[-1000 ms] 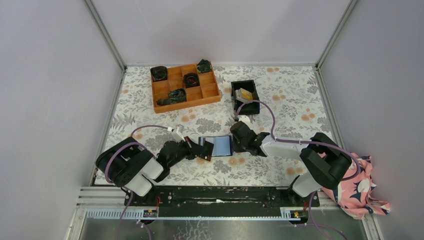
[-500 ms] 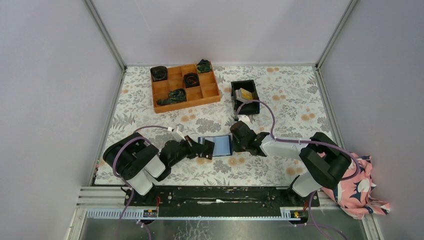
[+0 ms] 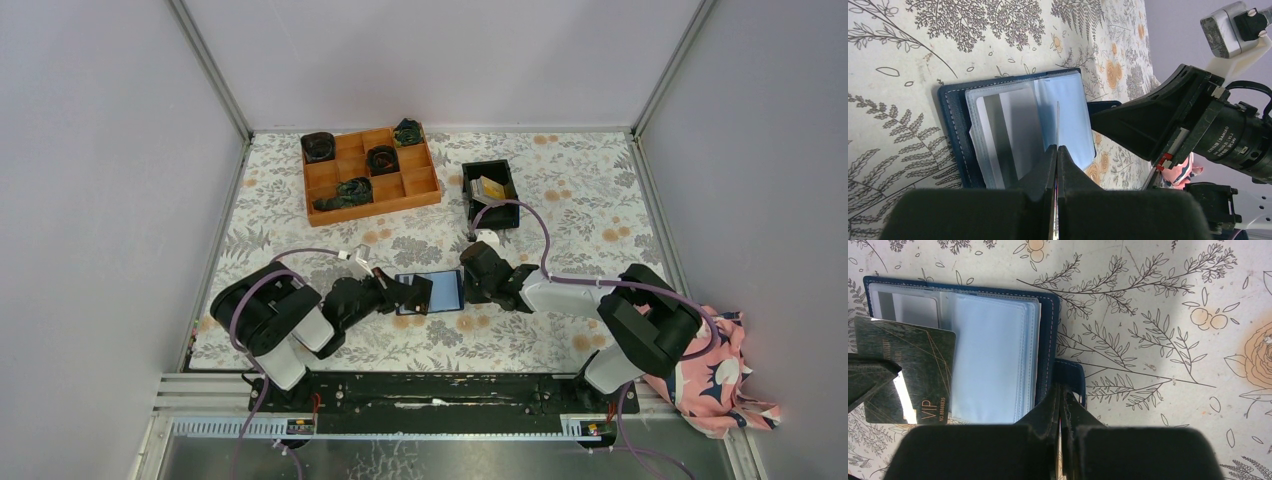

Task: Put the credit cards into the card holder
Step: Insert the credit card into the card holder.

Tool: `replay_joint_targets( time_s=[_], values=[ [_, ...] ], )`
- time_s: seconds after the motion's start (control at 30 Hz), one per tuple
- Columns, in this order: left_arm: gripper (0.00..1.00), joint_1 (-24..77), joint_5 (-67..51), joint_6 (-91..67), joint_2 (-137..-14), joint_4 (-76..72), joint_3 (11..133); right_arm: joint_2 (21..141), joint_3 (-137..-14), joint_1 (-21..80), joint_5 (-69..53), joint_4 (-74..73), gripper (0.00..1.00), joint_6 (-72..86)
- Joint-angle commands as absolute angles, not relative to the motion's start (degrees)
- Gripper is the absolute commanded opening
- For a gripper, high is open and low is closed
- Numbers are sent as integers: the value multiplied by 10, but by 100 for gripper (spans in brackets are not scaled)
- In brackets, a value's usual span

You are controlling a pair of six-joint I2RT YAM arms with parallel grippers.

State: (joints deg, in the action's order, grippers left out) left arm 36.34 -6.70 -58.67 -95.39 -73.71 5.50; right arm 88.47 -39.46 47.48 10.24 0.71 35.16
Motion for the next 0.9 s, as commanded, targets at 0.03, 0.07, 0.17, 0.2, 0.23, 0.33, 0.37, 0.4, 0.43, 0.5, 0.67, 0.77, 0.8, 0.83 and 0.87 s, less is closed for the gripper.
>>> replay_joint_targets(
  time_s=[0.03, 0.07, 0.17, 0.2, 0.23, 0.33, 0.37, 0.4, 0.43, 0.5, 0.67, 0.77, 0.8, 0.83, 0.87],
  values=[
    [0, 365, -73, -592, -966, -774, 68, 923, -361, 472, 87, -70, 0, 339],
    [0, 365, -72, -592, -968, -774, 69, 922, -362, 472, 87, -69, 0, 338],
    [0, 364, -66, -597, -969, -773, 67, 923, -362, 472, 86, -69, 0, 338],
    [0, 365, -61, -599, -968, -774, 64, 922, -362, 472, 86, -69, 0, 339],
    [0, 365, -55, -601, -965, -775, 60, 923, -362, 472, 86, -69, 0, 338],
    [0, 364, -34, -612, -952, -775, 44, 925, -360, 472, 86, -67, 0, 338],
    [0, 365, -24, -618, -947, -775, 38, 926, -361, 472, 85, -67, 0, 338],
    [0, 365, -18, -622, -941, -775, 34, 926, -361, 472, 85, -66, 0, 338],
    [0, 364, -13, -627, -937, -773, 31, 927, -361, 472, 85, -66, 0, 338],
    [0, 365, -1, -643, -931, -766, 26, 929, -362, 472, 84, -66, 0, 338],
    [0, 365, -7, -662, -937, -765, 33, 932, -363, 472, 83, -63, 0, 338],
    [0, 365, -17, -669, -948, -764, 43, 933, -363, 472, 82, -63, 0, 339],
    [0, 365, -17, -676, -952, -764, 44, 933, -363, 472, 82, -63, 0, 339],
    [0, 365, -18, -678, -954, -764, 46, 933, -363, 472, 82, -63, 0, 339],
    [0, 365, -18, -681, -956, -764, 46, 933, -362, 472, 82, -62, 0, 339]
  ],
)
